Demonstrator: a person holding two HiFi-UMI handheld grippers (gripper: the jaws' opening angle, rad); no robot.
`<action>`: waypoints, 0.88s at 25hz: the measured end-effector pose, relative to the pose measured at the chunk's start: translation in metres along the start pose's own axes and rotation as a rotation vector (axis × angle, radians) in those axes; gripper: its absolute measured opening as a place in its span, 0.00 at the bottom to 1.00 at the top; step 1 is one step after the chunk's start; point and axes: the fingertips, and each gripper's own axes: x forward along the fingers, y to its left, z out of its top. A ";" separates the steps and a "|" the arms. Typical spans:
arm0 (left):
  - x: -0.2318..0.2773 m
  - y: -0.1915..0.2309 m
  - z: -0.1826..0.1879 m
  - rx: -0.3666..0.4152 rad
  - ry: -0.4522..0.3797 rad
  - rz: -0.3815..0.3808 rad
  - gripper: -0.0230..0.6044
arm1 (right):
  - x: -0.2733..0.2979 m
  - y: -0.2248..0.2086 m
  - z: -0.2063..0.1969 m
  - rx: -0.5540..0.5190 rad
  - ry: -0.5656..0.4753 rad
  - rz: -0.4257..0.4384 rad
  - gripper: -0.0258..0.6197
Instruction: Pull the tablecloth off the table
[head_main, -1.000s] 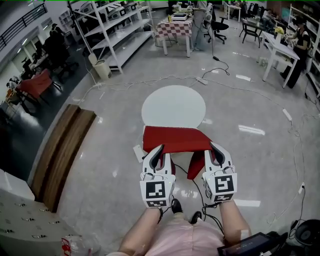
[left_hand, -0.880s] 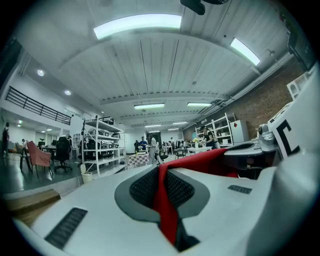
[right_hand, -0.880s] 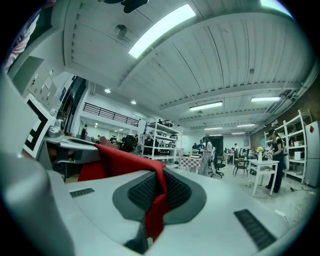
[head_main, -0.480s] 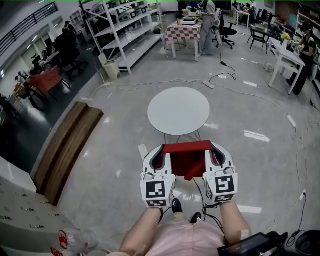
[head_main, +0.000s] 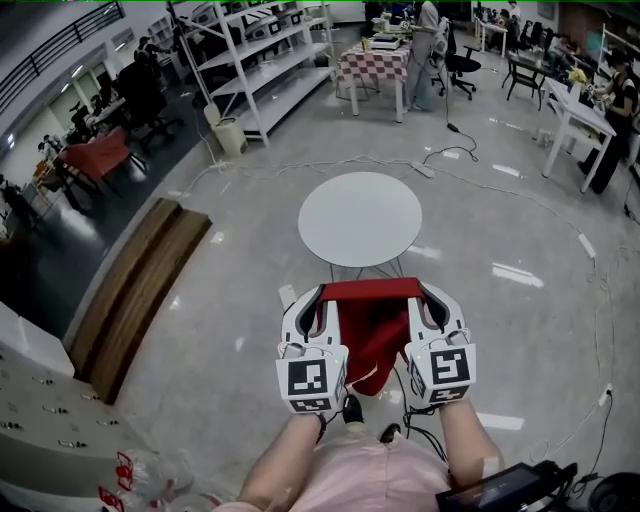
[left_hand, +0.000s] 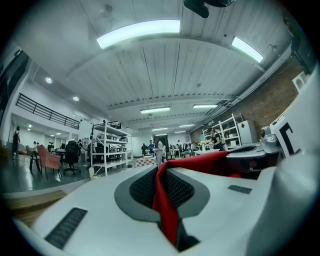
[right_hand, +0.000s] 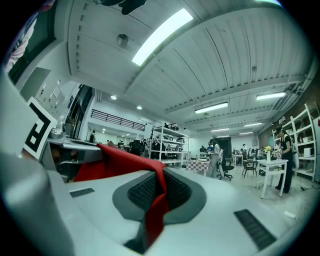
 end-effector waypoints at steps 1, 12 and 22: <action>0.000 0.000 0.000 0.000 -0.003 0.002 0.11 | 0.000 0.000 0.001 -0.002 -0.004 0.001 0.09; 0.005 0.004 0.007 0.000 -0.016 -0.005 0.10 | 0.004 -0.002 0.013 -0.018 -0.020 -0.011 0.09; 0.008 0.006 0.010 0.002 -0.029 -0.013 0.10 | 0.007 -0.003 0.020 0.007 -0.022 -0.008 0.09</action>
